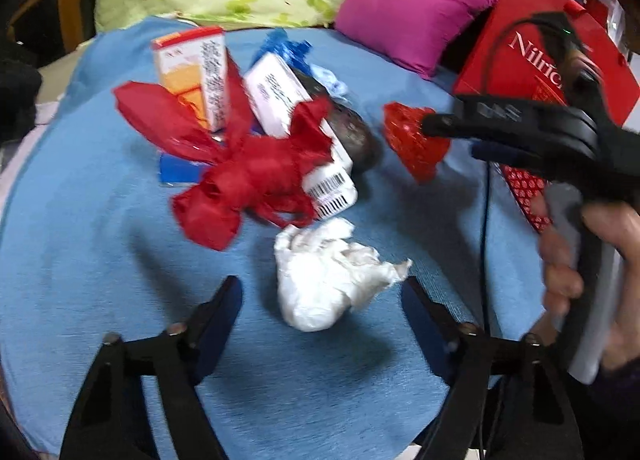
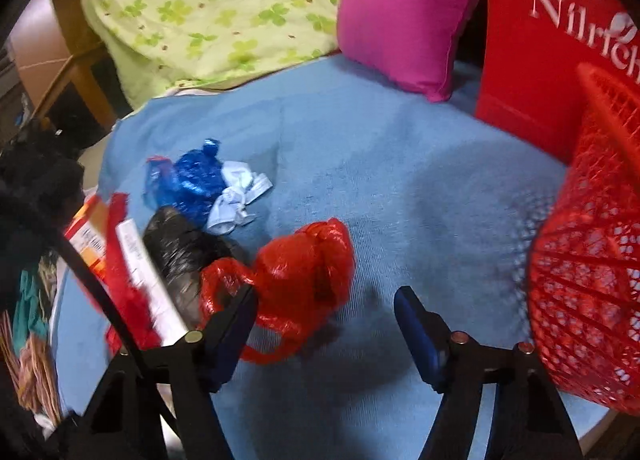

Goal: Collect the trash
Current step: 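Grasp the crumpled white tissue with the left tool while the right tool grasps the red plastic bag, then carry the tissue with the left tool while the right tool carries the red bag to the red basket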

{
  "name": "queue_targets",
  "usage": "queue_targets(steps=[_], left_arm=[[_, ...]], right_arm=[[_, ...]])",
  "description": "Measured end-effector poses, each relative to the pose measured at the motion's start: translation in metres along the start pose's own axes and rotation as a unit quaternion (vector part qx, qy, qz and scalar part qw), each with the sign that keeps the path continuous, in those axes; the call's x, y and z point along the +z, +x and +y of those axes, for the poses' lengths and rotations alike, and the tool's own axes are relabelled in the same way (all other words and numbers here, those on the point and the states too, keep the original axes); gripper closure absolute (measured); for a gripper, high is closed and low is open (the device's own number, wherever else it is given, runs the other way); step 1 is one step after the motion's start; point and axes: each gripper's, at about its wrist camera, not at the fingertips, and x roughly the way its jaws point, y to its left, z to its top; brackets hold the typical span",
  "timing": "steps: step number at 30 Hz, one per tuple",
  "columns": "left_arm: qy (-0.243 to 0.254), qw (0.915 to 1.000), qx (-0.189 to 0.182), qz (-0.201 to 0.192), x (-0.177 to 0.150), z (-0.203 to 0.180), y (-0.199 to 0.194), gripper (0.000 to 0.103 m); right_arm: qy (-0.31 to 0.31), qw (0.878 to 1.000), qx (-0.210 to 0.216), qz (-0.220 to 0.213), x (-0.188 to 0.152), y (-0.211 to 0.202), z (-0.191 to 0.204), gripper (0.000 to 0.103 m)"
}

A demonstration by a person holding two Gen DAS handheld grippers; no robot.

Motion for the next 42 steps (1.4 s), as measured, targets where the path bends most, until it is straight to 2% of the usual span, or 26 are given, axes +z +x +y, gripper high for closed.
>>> queue_targets(steps=[1, 2, 3, 5, 6, 8, 10, 17, 21, 22, 23, 25, 28, 30, 32, 36, 38, 42], left_arm=[[0.000, 1.0000, -0.003, 0.005, -0.001, 0.000, 0.004, 0.036], [-0.002, 0.9999, -0.009, 0.013, -0.001, 0.000, 0.009, 0.047], [-0.005, 0.9997, -0.014, 0.018, -0.002, 0.000, 0.012, 0.057], [-0.016, 0.9991, -0.028, 0.026, -0.003, 0.001, 0.017, 0.064], [-0.015, 0.9992, -0.028, 0.024, -0.005, 0.001, 0.017, 0.075], [-0.012, 0.9994, -0.029, 0.013, -0.006, -0.001, 0.013, 0.076], [-0.013, 0.9995, -0.029, 0.004, -0.006, -0.001, 0.009, 0.077], [-0.007, 0.9996, -0.011, -0.024, -0.002, 0.001, -0.015, 0.078], [-0.010, 0.9994, -0.006, -0.033, -0.004, 0.009, -0.028, 0.077], [-0.012, 0.9993, -0.006, -0.035, -0.006, 0.013, -0.030, 0.077], [-0.014, 0.9992, -0.005, -0.038, -0.008, 0.017, -0.031, 0.077], [-0.020, 0.9990, -0.005, -0.039, -0.012, 0.028, -0.033, 0.077], [-0.031, 0.9986, -0.010, -0.042, -0.018, 0.041, -0.028, 0.077], [-0.029, 0.9986, -0.007, -0.044, -0.018, 0.044, -0.023, 0.077], [-0.026, 0.9986, -0.008, -0.045, -0.019, 0.046, -0.019, 0.077], [-0.028, 0.9985, -0.014, -0.045, -0.020, 0.049, -0.019, 0.077], [-0.021, 0.9987, -0.002, -0.047, -0.019, 0.049, -0.023, 0.077], [-0.005, 0.9981, 0.024, -0.056, -0.016, 0.042, -0.031, 0.077]], right_arm=[[0.003, 1.000, 0.004, 0.004, 0.002, 0.004, -0.001, 0.037], [0.008, 1.000, 0.014, 0.012, 0.004, 0.010, -0.001, 0.047], [0.014, 0.999, 0.024, 0.019, 0.006, 0.015, -0.002, 0.051], [0.024, 0.998, 0.037, 0.034, 0.006, 0.023, -0.005, 0.065], [0.024, 0.998, 0.041, 0.037, 0.005, 0.024, -0.005, 0.065], [0.014, 0.999, 0.044, 0.022, 0.004, 0.019, -0.002, 0.074], [-0.004, 0.999, 0.046, -0.003, 0.004, 0.009, 0.003, 0.077], [-0.027, 0.997, 0.056, -0.045, 0.001, -0.025, 0.008, 0.079], [-0.002, 0.997, 0.067, -0.027, 0.001, -0.026, -0.001, 0.076], [0.006, 0.998, 0.067, -0.020, 0.002, -0.024, -0.002, 0.070], [0.008, 0.998, 0.065, -0.020, 0.002, -0.023, -0.003, 0.052], [0.021, 0.997, 0.063, -0.029, 0.003, -0.022, -0.004, 0.025], [0.020, 0.997, 0.062, -0.046, 0.004, -0.021, 0.000, 0.025], [0.021, 0.999, 0.037, -0.033, 0.005, -0.012, 0.002, 0.029], [0.029, 0.999, 0.013, -0.018, 0.006, -0.001, 0.002, 0.050], [0.020, 1.000, -0.003, 0.006, 0.009, 0.019, 0.004, 0.053], [0.009, 1.000, -0.003, 0.004, 0.008, 0.017, 0.009, 0.060], [-0.009, 1.000, -0.003, -0.003, 0.004, 0.008, 0.013, 0.065]])
